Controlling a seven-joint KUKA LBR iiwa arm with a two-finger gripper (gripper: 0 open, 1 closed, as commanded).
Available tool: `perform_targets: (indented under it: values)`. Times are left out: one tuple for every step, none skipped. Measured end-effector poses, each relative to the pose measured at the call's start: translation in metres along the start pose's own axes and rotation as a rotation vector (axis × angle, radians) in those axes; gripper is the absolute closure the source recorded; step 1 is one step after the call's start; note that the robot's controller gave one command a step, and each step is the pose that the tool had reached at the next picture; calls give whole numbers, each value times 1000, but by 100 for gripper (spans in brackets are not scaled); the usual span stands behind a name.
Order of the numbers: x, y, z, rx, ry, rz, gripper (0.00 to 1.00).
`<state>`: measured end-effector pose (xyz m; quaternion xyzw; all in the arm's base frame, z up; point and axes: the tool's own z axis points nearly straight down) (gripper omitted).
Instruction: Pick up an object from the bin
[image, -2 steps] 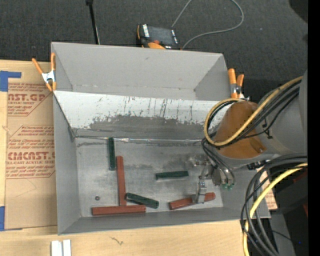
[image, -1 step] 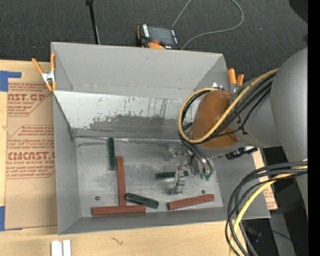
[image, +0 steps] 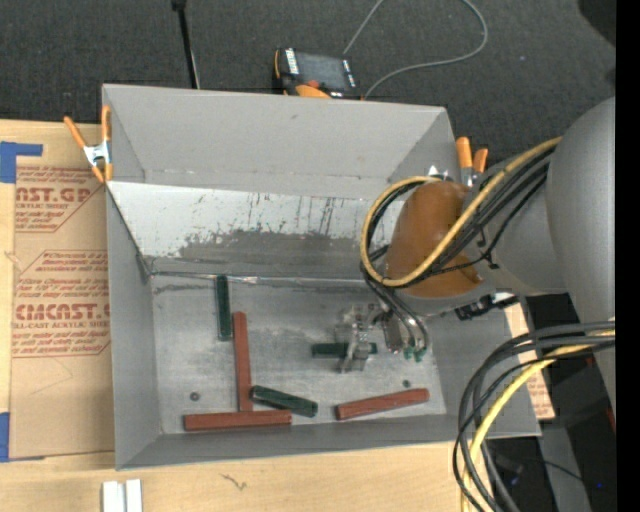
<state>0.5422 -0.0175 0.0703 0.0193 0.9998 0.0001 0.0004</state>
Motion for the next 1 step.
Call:
perform_targets:
  values:
    - [2,17,-136,0,-8,-169,100]
